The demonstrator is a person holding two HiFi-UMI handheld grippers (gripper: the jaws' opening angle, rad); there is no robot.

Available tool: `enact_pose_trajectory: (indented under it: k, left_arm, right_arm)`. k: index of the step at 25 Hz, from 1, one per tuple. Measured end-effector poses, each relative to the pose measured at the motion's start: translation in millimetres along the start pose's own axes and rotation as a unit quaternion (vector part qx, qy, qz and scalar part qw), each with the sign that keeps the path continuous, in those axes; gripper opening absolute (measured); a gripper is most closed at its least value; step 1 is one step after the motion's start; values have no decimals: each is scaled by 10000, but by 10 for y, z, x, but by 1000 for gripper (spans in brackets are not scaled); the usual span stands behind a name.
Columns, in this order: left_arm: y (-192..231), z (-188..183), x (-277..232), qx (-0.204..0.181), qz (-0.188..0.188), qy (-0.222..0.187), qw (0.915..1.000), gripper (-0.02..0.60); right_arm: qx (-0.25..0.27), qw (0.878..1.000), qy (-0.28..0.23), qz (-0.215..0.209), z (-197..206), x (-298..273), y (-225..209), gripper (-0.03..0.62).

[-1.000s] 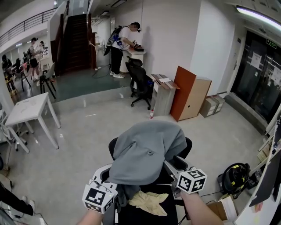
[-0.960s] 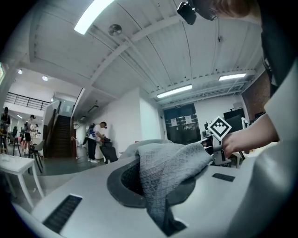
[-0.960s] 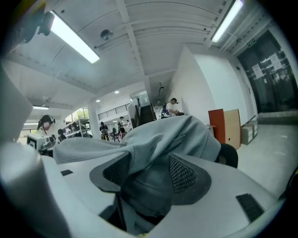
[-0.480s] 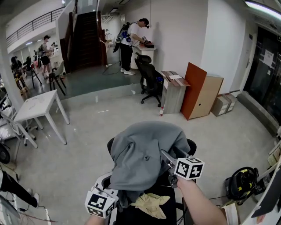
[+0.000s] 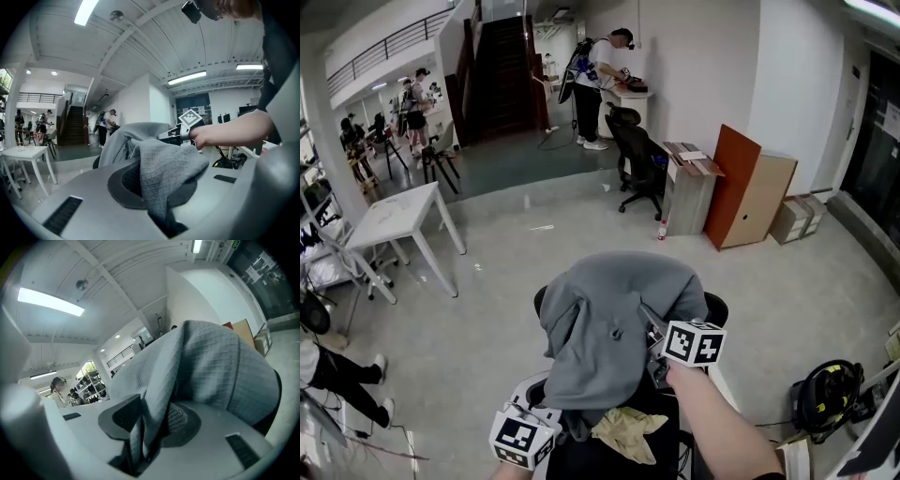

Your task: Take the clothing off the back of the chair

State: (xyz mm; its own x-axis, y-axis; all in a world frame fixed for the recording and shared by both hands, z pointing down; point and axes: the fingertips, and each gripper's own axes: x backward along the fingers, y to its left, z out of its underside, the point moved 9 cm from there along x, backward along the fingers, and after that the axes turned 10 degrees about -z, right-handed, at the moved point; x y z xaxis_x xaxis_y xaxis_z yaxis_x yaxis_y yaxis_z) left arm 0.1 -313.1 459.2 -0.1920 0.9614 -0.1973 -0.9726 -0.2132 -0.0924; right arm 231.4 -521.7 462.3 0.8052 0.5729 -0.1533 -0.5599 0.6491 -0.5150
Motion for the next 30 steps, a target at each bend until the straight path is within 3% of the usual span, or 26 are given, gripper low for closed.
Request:
enact_pose_trajectory:
  k: [2,3,13,22,30]
  left_arm:
    - [16,-14,69,-5,7,-25,10000,26]
    - [40,-23,116,-9,12,-44,10000,26]
    - [365,42,844,158,132,-315,9993,26]
    - [571,204,1749,223,393,-571,9973,26]
    - [590,386,2441,294,581,-566,9963,26]
  right_arm:
    - [93,9999,-31,-32,13,11,102,52]
    - [155,9998,-81,-52,20,29,176,42]
    - [741,9962,-223,-412,460,466,1211,34]
    - [880,9948,-462,-199,1079,1065,2187,34]
    - [852,9949,-531,83,1636,1730,2809,34]
